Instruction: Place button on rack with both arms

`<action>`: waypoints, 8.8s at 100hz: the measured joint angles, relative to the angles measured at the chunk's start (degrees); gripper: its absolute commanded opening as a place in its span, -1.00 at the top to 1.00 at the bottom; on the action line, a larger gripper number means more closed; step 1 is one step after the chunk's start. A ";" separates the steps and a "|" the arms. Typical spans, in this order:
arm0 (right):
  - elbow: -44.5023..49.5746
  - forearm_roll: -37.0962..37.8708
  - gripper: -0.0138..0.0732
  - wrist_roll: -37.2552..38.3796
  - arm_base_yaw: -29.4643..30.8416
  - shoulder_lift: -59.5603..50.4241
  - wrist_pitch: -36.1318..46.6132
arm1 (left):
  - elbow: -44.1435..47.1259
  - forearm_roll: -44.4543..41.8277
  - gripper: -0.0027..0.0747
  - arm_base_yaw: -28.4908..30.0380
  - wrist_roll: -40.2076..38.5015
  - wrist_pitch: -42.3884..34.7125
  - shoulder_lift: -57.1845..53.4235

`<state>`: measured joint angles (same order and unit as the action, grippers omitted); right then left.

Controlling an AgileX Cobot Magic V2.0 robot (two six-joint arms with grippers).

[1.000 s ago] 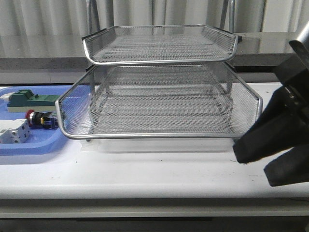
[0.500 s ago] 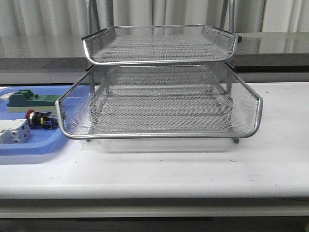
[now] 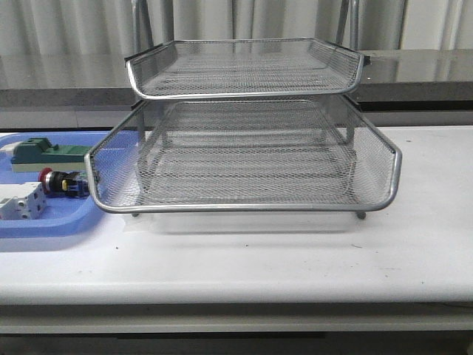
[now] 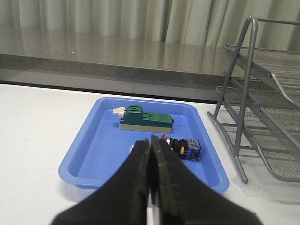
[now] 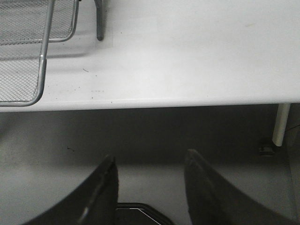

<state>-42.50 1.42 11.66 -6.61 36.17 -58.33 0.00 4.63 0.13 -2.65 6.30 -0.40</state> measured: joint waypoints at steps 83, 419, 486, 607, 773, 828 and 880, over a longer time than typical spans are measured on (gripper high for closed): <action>0.00 0.02 0.84 0.21 0.00 -1.01 0.00 | 0.02 -0.36 0.98 0.00 0.00 -0.33 0.00; 0.00 0.12 0.84 0.42 0.00 -1.01 0.00 | -91.70 1.76 -0.72 -5.92 38.57 47.88 108.09; 0.00 0.12 0.84 0.46 0.00 -1.01 0.00 | -101.08 -6.94 -0.72 -8.78 47.60 54.05 123.23; 0.00 0.12 0.84 0.46 0.00 -1.01 0.00 | -101.42 -5.05 0.93 -8.78 53.38 50.33 128.11; 0.00 0.12 0.84 0.46 0.00 -1.01 0.00 | -93.55 0.51 0.98 -25.92 40.80 65.67 91.06; 0.00 0.12 0.84 0.46 0.00 -1.01 0.00 | -93.42 2.45 0.98 -40.47 40.67 59.02 104.10; 0.00 0.12 0.84 0.55 0.00 -1.01 0.00 | -93.40 2.33 -0.14 -40.44 40.58 55.27 107.13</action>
<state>-42.50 1.54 12.21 -6.61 35.17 -58.33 -93.40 6.97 -40.31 37.93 61.57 106.72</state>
